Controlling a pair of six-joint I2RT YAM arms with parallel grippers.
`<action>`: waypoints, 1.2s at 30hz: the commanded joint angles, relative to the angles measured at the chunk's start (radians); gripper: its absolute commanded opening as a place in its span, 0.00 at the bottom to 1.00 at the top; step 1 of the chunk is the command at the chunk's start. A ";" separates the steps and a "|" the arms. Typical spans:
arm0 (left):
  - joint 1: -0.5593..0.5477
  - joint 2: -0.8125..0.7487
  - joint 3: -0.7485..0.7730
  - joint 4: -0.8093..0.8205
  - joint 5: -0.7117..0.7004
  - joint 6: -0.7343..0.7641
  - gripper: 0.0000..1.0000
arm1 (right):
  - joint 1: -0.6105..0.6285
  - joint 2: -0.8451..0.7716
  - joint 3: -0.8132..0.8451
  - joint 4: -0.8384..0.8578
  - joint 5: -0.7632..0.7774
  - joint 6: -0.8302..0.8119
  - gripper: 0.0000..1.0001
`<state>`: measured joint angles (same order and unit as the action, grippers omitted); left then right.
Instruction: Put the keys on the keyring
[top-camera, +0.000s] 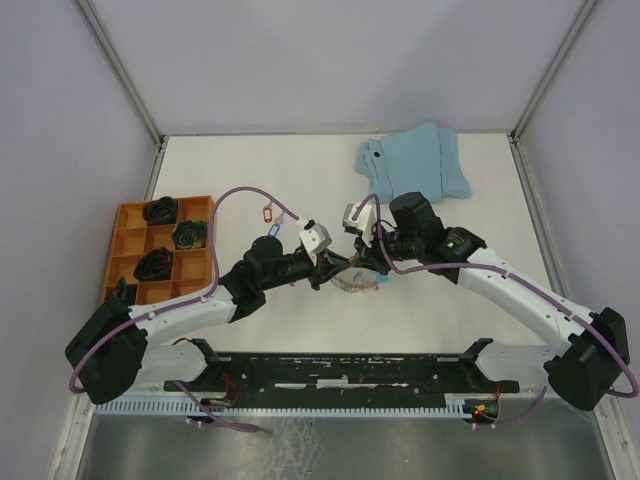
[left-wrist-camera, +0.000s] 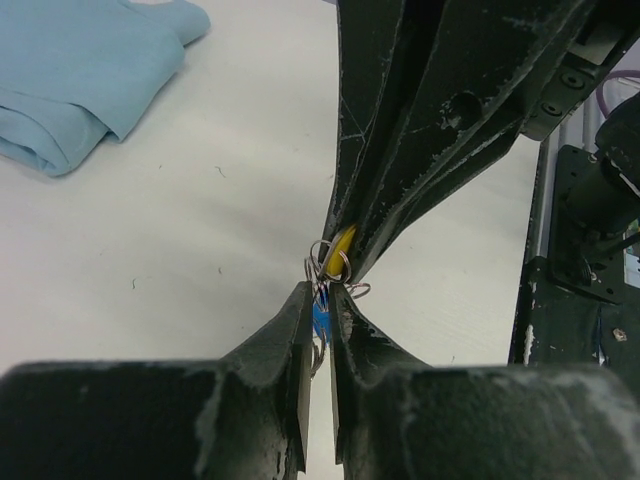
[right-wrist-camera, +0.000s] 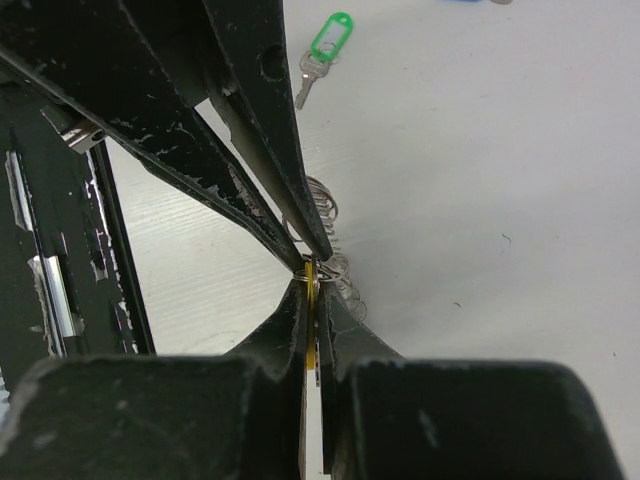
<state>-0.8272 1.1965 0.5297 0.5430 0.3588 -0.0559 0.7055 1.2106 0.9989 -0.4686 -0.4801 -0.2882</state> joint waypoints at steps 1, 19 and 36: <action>-0.004 0.008 0.040 0.047 0.049 0.080 0.15 | 0.012 -0.001 0.070 0.019 -0.021 0.010 0.01; -0.006 -0.042 -0.068 0.083 0.052 0.138 0.03 | -0.045 0.055 0.159 -0.275 0.051 -0.165 0.01; -0.006 0.027 -0.108 0.316 0.066 0.010 0.03 | -0.035 0.127 0.064 -0.184 -0.038 -0.165 0.01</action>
<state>-0.8330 1.2133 0.4301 0.7223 0.4034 -0.0048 0.6693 1.3216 1.0679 -0.7105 -0.4950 -0.4473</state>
